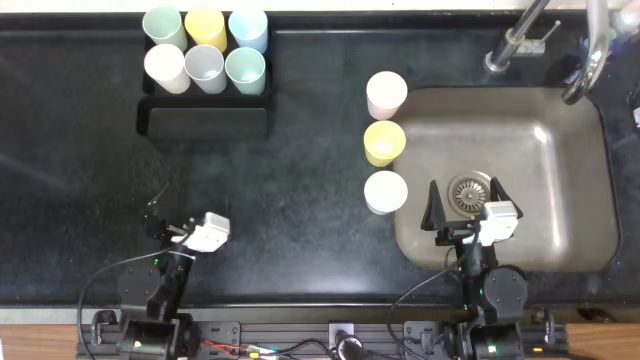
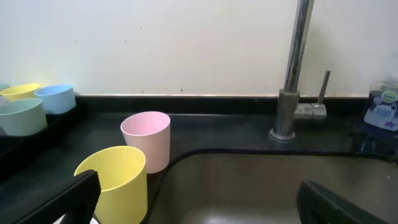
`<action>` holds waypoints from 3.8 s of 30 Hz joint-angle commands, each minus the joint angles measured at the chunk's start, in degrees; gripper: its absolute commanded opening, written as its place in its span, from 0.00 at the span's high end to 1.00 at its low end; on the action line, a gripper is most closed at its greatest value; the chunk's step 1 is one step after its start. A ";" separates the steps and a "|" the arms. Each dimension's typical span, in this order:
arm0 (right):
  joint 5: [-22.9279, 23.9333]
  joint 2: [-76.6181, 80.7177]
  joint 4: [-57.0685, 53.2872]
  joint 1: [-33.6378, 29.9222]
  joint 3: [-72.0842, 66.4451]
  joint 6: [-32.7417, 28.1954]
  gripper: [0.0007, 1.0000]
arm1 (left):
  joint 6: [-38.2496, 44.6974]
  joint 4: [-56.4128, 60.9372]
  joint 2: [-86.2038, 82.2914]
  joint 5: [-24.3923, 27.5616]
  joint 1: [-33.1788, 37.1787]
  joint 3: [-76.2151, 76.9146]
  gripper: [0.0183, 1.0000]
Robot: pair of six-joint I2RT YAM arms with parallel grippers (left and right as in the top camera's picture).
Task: Store Cups
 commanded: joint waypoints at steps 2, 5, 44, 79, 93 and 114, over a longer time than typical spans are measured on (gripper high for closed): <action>0.02 -0.59 0.33 0.26 -0.76 -0.17 0.00 | -30.51 -1.09 1.29 -6.36 0.22 -0.09 0.00; 0.02 -0.59 0.33 0.26 -0.76 -0.17 0.00 | -30.51 -1.09 1.29 -6.36 0.22 -0.09 0.00; 0.02 -0.59 0.33 0.26 -0.76 -0.17 0.00 | -30.51 -1.09 1.29 -6.36 0.22 -0.09 0.00; 0.02 -0.59 0.33 0.26 -0.76 -0.20 0.00 | -45.72 18.67 6.10 -9.22 0.15 9.20 0.00; 0.02 -0.59 0.33 0.26 -0.76 -0.20 0.00 | -50.77 6.16 61.00 11.37 -1.86 64.37 0.00; 0.02 -0.59 0.33 0.26 -0.76 -0.17 0.00 | -63.08 -15.82 103.14 -3.06 -26.51 93.72 0.00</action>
